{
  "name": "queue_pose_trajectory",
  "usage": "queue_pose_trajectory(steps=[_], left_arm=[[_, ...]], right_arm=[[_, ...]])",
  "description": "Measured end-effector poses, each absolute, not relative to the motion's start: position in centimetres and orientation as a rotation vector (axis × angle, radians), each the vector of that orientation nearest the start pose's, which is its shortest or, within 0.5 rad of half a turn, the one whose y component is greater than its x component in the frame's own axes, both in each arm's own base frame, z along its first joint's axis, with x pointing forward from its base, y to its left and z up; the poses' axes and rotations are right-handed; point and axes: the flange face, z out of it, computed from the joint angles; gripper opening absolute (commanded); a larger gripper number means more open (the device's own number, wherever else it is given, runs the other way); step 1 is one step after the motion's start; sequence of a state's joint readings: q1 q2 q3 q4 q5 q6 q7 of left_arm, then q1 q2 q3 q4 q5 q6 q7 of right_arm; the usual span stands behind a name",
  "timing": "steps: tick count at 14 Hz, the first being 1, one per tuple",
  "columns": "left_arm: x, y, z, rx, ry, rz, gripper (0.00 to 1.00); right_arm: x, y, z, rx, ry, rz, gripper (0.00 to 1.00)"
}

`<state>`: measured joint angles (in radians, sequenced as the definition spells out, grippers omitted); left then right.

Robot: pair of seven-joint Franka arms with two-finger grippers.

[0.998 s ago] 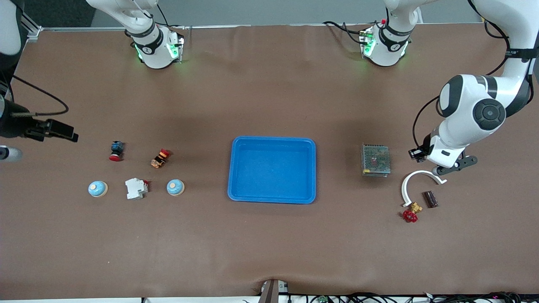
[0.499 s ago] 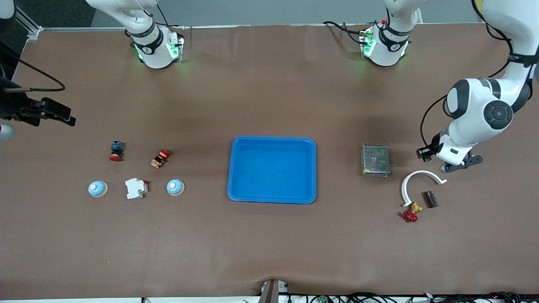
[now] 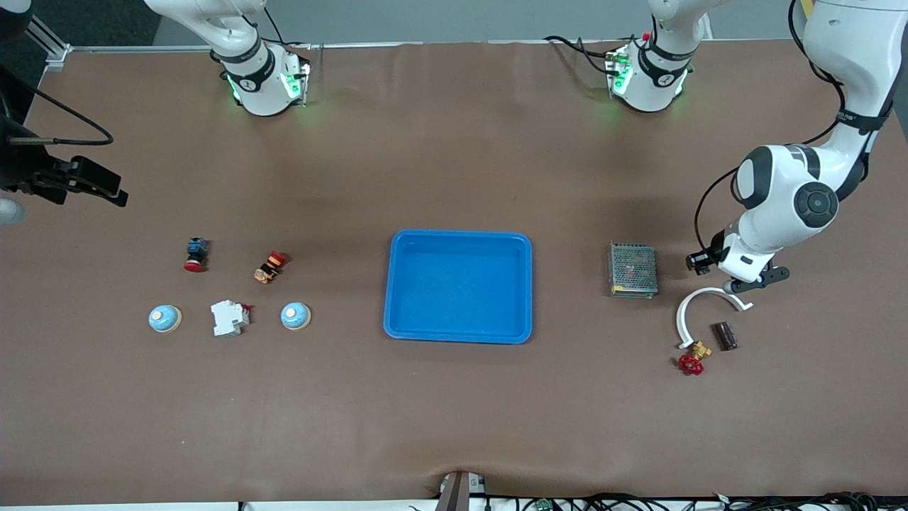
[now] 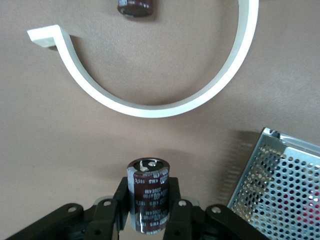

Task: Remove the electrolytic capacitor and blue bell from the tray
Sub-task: 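Retract the right gripper while the left gripper carries the capacitor to the power supply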

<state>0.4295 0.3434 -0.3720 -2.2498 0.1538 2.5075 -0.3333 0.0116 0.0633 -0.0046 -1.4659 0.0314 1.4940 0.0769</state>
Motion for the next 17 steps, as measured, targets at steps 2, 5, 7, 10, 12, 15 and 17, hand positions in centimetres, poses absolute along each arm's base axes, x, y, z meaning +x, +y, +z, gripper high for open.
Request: queue_pose_trajectory(steps=[2,5,7,10,12,15,17], left_arm=[[53.4,3.3,21.2,-3.136,-0.465,0.106,0.2],[53.2,4.1,20.6,-3.136,-0.49,0.123,0.2],[53.0,4.4,20.1,-3.138,-0.501,0.136,0.2],[52.9,4.5,19.5,-3.141,-0.508,0.15,0.21],[52.9,4.5,19.3,-3.142,-0.509,0.156,0.21],[52.8,4.5,19.0,-3.144,-0.51,0.16,0.21],[52.8,4.5,18.9,-3.145,-0.512,0.16,0.22]], right_arm=[[56.7,0.7,63.2,-3.11,0.108,0.05,1.0],[57.0,0.6,63.4,-3.11,0.11,0.013,1.0],[57.2,0.6,63.6,-3.11,0.11,-0.019,1.0],[57.3,0.7,63.7,-3.109,0.11,-0.039,1.0],[57.4,0.8,63.7,-3.109,0.106,-0.045,1.0],[57.4,1.0,63.6,-3.13,0.094,-0.047,1.0],[57.4,1.6,63.4,-3.151,0.072,-0.043,1.0]])
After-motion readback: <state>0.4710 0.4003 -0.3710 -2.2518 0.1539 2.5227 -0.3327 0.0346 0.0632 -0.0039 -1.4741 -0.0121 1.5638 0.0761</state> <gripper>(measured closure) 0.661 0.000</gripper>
